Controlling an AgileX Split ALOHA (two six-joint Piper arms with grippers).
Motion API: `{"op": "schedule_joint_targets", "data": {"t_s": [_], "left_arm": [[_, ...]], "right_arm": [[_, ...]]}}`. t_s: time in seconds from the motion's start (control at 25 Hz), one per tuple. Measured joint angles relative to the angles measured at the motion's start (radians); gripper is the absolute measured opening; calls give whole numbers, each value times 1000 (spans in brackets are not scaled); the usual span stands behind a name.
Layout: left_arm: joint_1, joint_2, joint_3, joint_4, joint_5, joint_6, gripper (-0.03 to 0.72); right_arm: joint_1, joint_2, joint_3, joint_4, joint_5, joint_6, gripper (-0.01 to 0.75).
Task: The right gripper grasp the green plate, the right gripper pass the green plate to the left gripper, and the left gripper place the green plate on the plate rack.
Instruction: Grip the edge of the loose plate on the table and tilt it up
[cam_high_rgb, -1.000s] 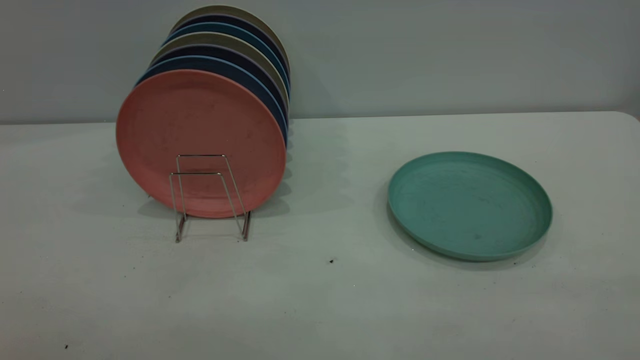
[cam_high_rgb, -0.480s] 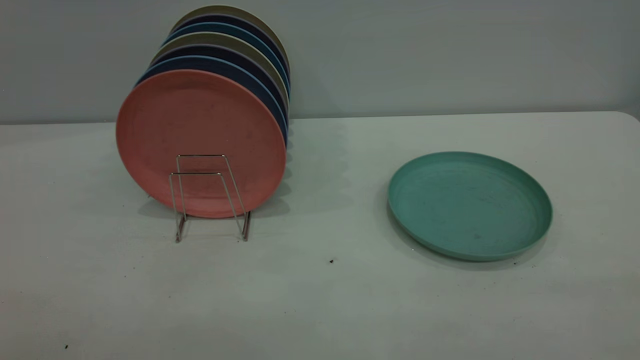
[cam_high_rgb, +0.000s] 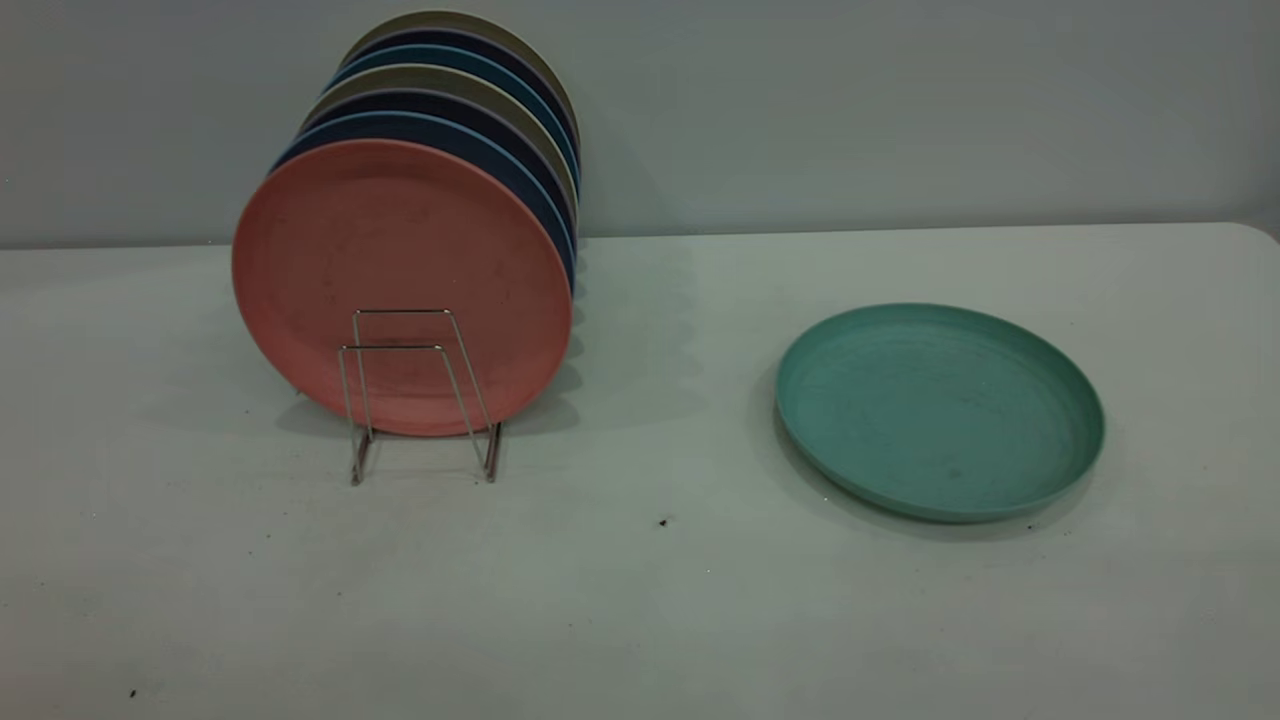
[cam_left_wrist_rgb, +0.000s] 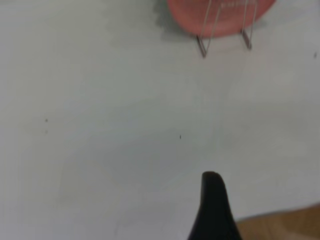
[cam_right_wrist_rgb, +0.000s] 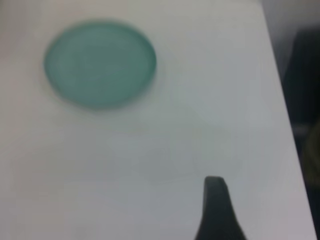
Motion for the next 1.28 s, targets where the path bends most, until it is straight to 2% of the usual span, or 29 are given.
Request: {"op": "schedule_joint_targets", "data": {"t_s": [0.16,0.32,0.4,0.56,0.72,0.96,1.12,1.28], "left_arm": [[0,159,-9,-14,-97,-85,569],[0,334,-9,-105,-285,-85,569],[0,410,-9,-151,-371,-67,569],[0,556,-9,-231,-485,-34,568],[0,656,-9,-298,-552,-2,568],[-1,681,-9,-314,-608,5,568],[-1,681,-9,-311,-620,16,568],[-1,681,-9,-311,-621,27,568]], "right_arm": [[0,137,-3,111,-188,-43,513],[0,371,-3,288,-280,-170,513],[0,497,-3,419,-320,-261,511],[0,737,-3,754,-389,-549,512],[0,987,-3,1057,-447,-822,506],[0,1406,-52,1380,-533,-1168,492],[-15,1655,-172,1438,-538,-1243,492],[-103,1874,-316,1438,-479,-1249,492]]}}
